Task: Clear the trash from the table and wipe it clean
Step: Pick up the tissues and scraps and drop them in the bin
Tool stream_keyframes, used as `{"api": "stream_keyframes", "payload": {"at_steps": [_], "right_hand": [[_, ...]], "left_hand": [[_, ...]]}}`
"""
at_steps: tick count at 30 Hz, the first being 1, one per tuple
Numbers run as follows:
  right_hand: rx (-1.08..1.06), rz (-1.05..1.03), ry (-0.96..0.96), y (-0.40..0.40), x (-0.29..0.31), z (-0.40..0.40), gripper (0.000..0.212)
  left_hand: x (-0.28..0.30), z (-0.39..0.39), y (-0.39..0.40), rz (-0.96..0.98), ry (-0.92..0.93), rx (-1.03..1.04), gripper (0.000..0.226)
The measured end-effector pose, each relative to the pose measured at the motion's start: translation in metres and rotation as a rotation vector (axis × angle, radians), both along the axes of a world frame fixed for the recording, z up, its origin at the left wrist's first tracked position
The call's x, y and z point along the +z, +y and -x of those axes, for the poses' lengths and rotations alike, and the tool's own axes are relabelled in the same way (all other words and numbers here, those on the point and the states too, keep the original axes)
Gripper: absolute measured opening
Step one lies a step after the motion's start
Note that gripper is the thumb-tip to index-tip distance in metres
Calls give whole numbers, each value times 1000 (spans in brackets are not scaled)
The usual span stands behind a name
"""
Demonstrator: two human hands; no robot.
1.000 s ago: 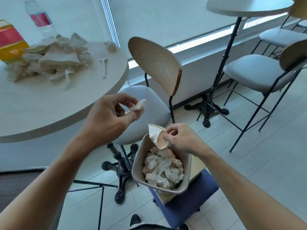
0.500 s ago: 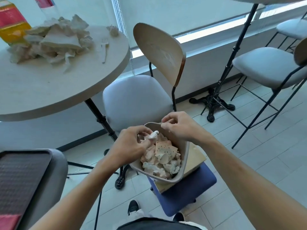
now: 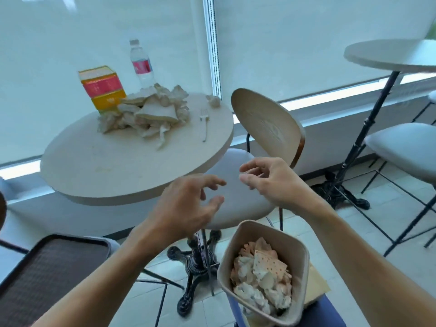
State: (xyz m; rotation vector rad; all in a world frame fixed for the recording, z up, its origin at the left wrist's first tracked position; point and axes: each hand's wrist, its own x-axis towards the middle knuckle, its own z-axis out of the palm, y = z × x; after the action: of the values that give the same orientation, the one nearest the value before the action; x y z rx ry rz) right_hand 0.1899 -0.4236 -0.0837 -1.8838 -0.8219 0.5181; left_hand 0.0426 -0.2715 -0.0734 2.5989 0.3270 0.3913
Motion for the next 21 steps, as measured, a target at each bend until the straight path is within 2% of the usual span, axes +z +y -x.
{"api": "stream_keyframes", "payload": {"at_steps": [5, 9, 15, 21], "right_hand": [[-42, -80, -112, 47, 46, -7, 14], [-65, -78, -224, 84, 69, -9, 11], [-59, -76, -238, 140, 80, -11, 13], [-153, 72, -321, 176, 69, -25, 12]], "left_hand": [[57, 2, 47, -171, -121, 89, 30], [81, -3, 92, -267, -191, 141, 26], [83, -28, 165, -423, -193, 241, 30], [63, -62, 215, -550, -94, 200, 44]]}}
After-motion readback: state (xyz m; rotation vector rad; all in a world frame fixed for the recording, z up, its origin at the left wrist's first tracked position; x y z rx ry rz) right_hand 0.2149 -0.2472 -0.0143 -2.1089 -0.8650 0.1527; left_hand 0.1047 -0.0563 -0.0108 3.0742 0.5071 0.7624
